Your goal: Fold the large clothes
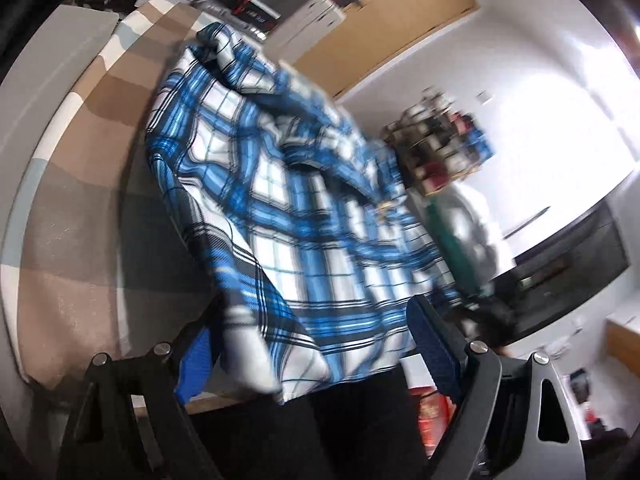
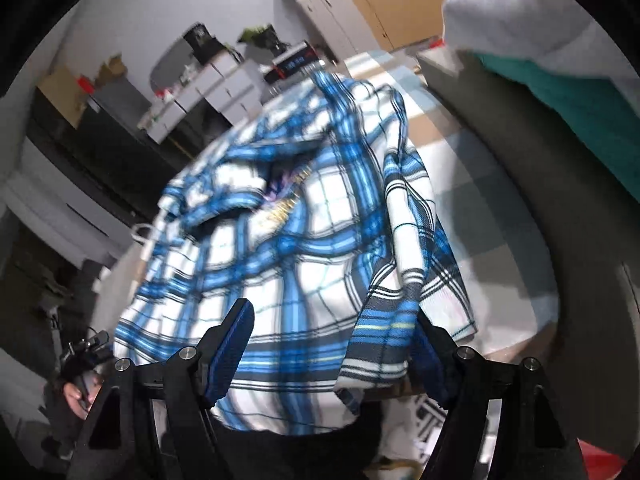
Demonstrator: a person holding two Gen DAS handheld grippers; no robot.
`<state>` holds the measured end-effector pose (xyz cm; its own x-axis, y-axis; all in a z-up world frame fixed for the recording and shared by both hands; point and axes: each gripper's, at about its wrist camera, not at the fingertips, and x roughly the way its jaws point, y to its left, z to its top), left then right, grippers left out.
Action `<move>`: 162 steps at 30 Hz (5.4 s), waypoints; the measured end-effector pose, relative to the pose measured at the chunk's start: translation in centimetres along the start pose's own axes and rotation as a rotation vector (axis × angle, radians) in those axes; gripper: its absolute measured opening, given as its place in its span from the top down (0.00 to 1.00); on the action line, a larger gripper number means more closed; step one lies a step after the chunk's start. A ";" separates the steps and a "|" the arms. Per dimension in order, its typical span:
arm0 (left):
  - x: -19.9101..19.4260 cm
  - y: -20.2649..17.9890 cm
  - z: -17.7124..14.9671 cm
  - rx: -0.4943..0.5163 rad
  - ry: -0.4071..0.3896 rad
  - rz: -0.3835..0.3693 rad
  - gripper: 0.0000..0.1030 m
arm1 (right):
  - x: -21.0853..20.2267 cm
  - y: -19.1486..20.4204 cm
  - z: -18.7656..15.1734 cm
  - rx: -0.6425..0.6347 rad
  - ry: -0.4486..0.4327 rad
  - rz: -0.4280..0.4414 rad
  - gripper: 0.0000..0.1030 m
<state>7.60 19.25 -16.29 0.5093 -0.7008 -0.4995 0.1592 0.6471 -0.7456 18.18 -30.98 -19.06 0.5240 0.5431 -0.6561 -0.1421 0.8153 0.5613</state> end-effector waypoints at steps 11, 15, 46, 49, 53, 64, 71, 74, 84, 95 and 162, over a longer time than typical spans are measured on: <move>2.5 -0.2 -0.1 0.013 0.024 0.131 0.17 | -1.1 -1.6 -1.3 0.015 -0.005 -0.038 0.26; 3.8 -2.2 0.4 0.083 0.042 0.078 0.17 | -1.9 -1.3 -1.5 -0.026 -0.022 -0.003 0.26; 4.5 -1.4 0.4 0.073 0.028 0.133 0.17 | 0.6 1.6 -0.1 -0.133 0.057 0.280 0.23; 4.4 -0.7 0.2 0.049 0.033 0.134 0.17 | 0.0 4.6 -1.4 -0.317 0.033 0.197 0.23; 4.1 -0.3 0.0 0.040 0.029 0.128 0.17 | -1.2 2.7 -1.2 -0.290 -0.049 0.072 0.23; 4.0 -0.6 -0.2 0.038 0.031 0.149 0.17 | 1.9 -3.7 2.0 0.001 -0.009 -0.050 0.19; 4.6 -1.3 0.0 0.044 0.058 0.198 0.17 | 3.7 -2.5 2.2 -0.005 0.101 -0.005 0.22; 4.9 -1.6 0.3 0.025 0.080 0.266 0.27 | 4.2 -2.4 2.1 0.015 0.110 -0.026 0.67; 4.2 -0.4 0.3 -0.028 0.132 0.425 0.98 | 0.7 -0.4 -0.6 -0.071 -0.052 -0.078 0.95; 0.9 -2.8 -0.8 -0.047 0.144 0.315 0.98 | -3.8 0.8 -3.3 -0.021 -0.070 -0.054 0.95; 20.0 -1.3 28.2 -0.063 0.417 0.273 0.24 | 23.3 16.2 19.3 -1.004 0.348 -0.363 0.91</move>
<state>41.45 12.90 -12.87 0.1423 -0.5767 -0.8045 0.0092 0.8135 -0.5815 44.29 -8.97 -15.53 0.4313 0.1393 -0.8914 -0.7233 0.6439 -0.2494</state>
